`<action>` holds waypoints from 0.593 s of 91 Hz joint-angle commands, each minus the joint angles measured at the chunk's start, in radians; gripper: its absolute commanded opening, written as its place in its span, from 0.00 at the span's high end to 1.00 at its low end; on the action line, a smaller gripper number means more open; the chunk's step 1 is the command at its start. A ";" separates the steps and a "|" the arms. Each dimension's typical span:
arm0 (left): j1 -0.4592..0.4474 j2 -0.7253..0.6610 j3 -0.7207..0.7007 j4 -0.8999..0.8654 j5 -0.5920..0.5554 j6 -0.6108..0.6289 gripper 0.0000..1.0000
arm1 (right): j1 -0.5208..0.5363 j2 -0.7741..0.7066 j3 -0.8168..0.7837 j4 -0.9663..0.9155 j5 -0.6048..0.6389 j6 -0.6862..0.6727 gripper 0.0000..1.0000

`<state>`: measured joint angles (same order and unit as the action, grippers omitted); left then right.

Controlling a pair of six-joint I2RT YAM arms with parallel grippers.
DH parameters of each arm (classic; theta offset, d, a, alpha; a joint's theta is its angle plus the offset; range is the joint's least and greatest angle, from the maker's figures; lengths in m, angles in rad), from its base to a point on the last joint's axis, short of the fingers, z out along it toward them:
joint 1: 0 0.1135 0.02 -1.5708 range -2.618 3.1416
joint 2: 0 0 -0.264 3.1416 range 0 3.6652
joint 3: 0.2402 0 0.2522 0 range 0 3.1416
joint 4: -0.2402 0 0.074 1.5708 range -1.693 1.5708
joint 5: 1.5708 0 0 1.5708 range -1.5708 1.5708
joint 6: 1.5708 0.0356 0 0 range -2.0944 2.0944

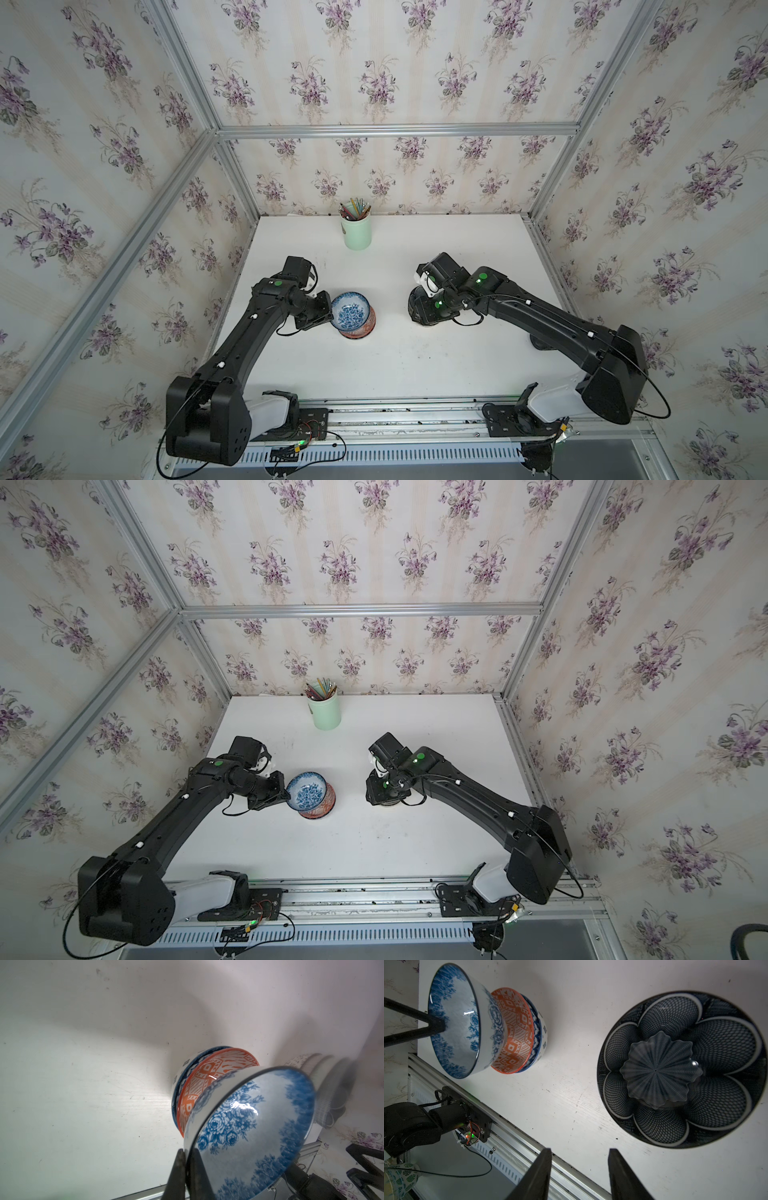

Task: Stack the bowls
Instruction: Place the bowl on the bowl.

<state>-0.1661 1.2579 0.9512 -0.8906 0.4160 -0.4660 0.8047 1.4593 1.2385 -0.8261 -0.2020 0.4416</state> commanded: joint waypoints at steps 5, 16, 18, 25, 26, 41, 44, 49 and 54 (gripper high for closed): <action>-0.010 0.032 -0.003 0.091 0.054 -0.007 1.00 | 0.000 -0.008 -0.005 0.013 -0.003 -0.004 0.51; -0.018 0.054 -0.010 0.117 0.039 -0.013 1.00 | 0.000 -0.013 -0.009 0.013 -0.003 -0.004 0.51; -0.019 0.058 -0.012 0.121 0.037 -0.015 1.00 | 0.000 -0.015 -0.011 0.014 -0.003 -0.004 0.51; -0.019 0.070 -0.020 0.132 0.026 -0.015 1.00 | 0.000 -0.017 -0.015 0.015 -0.002 -0.004 0.50; -0.019 0.071 -0.021 0.132 0.024 -0.015 1.00 | 0.000 -0.017 -0.016 0.015 -0.002 -0.004 0.50; -0.022 0.086 -0.036 0.139 -0.001 -0.013 1.00 | 0.001 -0.021 -0.026 0.022 -0.005 -0.002 0.51; -0.023 0.086 -0.039 0.139 -0.003 -0.011 1.00 | 0.000 -0.021 -0.029 0.022 -0.005 -0.002 0.50; -0.024 0.082 -0.044 0.139 -0.008 -0.011 1.00 | 0.001 -0.021 -0.032 0.026 -0.006 -0.001 0.50; -0.024 0.078 -0.047 0.139 -0.011 -0.011 1.00 | 0.000 -0.022 -0.035 0.027 -0.007 -0.001 0.51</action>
<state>-0.1898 1.3418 0.9077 -0.7799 0.4122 -0.4774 0.8047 1.4445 1.2076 -0.8112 -0.2028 0.4416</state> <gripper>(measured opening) 0.073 0.494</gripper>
